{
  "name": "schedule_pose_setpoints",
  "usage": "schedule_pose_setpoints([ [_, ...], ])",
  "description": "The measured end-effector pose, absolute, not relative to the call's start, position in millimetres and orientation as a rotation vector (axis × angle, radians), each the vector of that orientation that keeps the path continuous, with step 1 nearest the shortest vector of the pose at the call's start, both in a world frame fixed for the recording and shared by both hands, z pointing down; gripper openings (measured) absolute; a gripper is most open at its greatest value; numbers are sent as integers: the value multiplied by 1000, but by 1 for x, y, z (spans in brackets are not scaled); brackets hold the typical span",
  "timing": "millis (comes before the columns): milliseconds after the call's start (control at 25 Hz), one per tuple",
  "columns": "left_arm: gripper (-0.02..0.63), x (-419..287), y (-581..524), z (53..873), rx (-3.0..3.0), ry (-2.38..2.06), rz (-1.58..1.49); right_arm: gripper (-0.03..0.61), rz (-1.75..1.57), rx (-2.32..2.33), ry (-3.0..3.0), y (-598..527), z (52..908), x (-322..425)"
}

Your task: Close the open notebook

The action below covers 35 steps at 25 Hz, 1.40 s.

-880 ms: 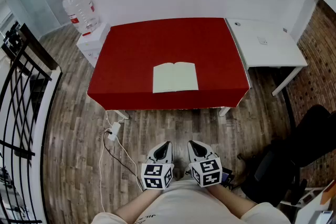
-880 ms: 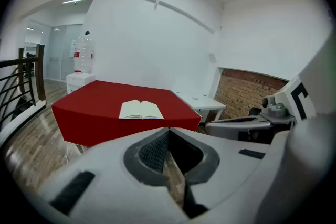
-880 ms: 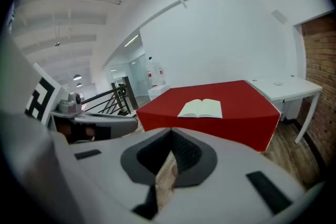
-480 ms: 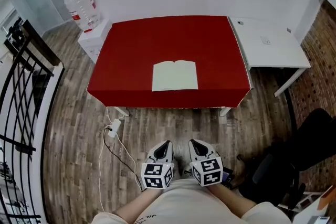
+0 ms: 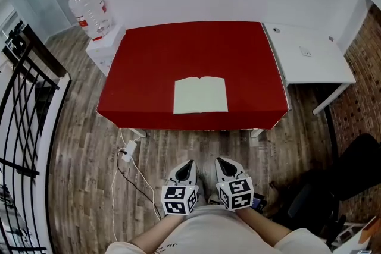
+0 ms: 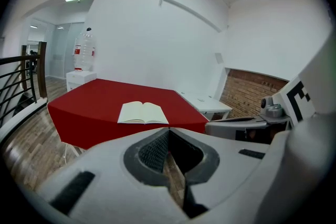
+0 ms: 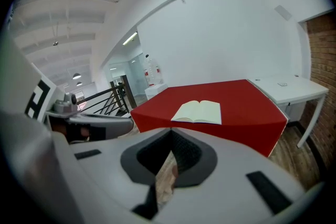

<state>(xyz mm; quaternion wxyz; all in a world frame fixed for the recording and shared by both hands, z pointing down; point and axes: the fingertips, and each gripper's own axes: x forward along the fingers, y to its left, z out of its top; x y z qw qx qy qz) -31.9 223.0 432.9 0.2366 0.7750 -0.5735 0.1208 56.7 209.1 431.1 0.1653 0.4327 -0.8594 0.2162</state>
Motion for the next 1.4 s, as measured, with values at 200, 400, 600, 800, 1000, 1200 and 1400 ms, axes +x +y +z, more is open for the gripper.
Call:
schedule_pose_setpoints([
  [200,5,-57,175,433,2127,-1573,321,5,613,1258,-2433,163,431,38],
  [400,5,-79,125,426,2177,-1559,339,5,605,1293,-2430,114,425,14],
  [600,5,-101,84,421,2208,-1529,356,5,600,1340,-2417,75,418,-7],
  [800,5,-115,55,418,2244,-1500,367,5,595,1393,-2399,52,415,-20],
  [1000,6,-117,42,420,2249,-1471,373,6,624,1421,-2381,41,415,-21],
  [1200,5,-109,29,421,2248,-1455,376,5,606,1432,-2372,30,412,-12],
  [1400,5,-96,15,419,2230,-1469,365,5,567,1409,-2384,14,407,0],
])
